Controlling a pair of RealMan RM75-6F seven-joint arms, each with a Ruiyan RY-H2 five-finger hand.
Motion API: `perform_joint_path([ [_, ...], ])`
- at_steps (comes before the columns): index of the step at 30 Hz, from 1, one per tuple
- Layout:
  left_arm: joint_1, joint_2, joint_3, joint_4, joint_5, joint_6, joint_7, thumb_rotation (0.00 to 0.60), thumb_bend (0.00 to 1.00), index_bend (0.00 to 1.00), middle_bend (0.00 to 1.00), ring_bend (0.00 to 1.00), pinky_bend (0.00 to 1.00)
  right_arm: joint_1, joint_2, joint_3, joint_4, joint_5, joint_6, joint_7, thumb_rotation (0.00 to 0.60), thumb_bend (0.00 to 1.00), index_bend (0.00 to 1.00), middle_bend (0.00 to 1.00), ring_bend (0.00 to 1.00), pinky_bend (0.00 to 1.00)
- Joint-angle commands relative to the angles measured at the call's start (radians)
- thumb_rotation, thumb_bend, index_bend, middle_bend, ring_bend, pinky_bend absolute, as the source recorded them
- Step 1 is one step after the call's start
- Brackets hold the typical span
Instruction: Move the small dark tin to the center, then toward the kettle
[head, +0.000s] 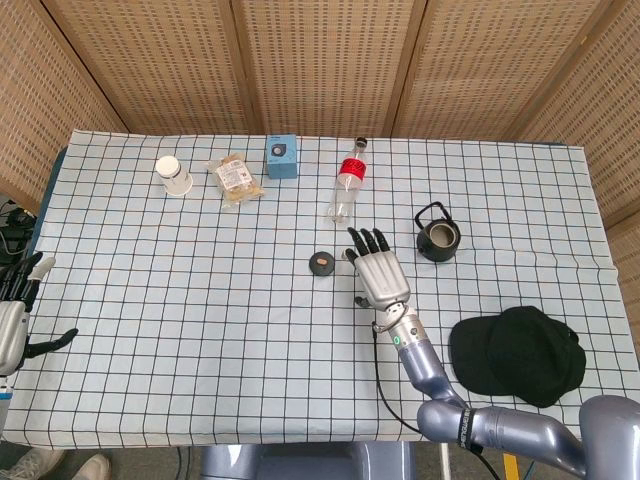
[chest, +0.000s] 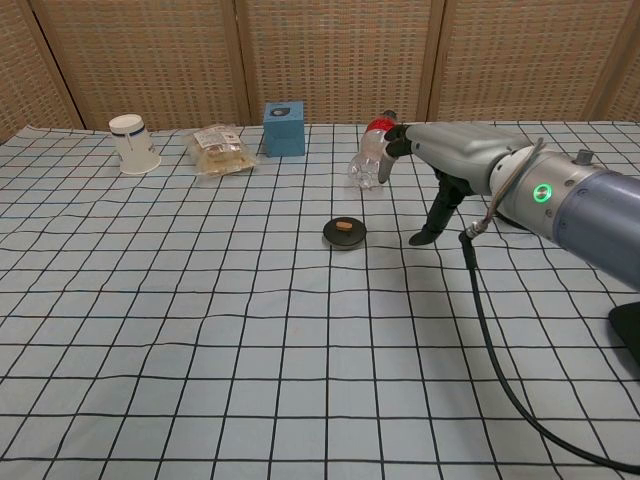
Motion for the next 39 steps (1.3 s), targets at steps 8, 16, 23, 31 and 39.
perform_joint_path([
  [8,-0.002,-0.005,-0.024,0.016,-0.017,-0.051,-0.011,0.600,0.13,0.00,0.00,0.00,0.00,0.091,-0.096,0.001,0.204,0.051,-0.091,0.079,0.600,0.30,0.33,0.09,0.00,0.00],
  [16,-0.003,0.001,-0.034,0.023,-0.028,-0.088,-0.022,0.600,0.13,0.00,0.00,0.00,0.00,0.168,-0.164,0.013,0.326,0.069,-0.140,0.102,0.600,0.30,0.33,0.09,0.00,0.00],
  [23,0.003,0.009,-0.040,0.029,-0.025,-0.103,-0.048,0.600,0.13,0.00,0.00,0.00,0.00,0.230,-0.213,0.024,0.428,0.101,-0.182,0.102,0.600,0.32,0.35,0.09,0.00,0.00],
  [31,0.000,0.015,-0.043,0.037,-0.034,-0.143,-0.071,0.600,0.13,0.00,0.00,0.00,0.00,0.276,-0.236,0.029,0.502,0.145,-0.212,0.082,0.600,0.33,0.37,0.09,0.00,0.00],
  [39,0.002,0.020,-0.045,0.039,-0.028,-0.158,-0.087,0.600,0.13,0.00,0.00,0.00,0.00,0.300,-0.257,0.024,0.565,0.166,-0.234,0.087,0.600,0.33,0.38,0.09,0.00,0.00],
])
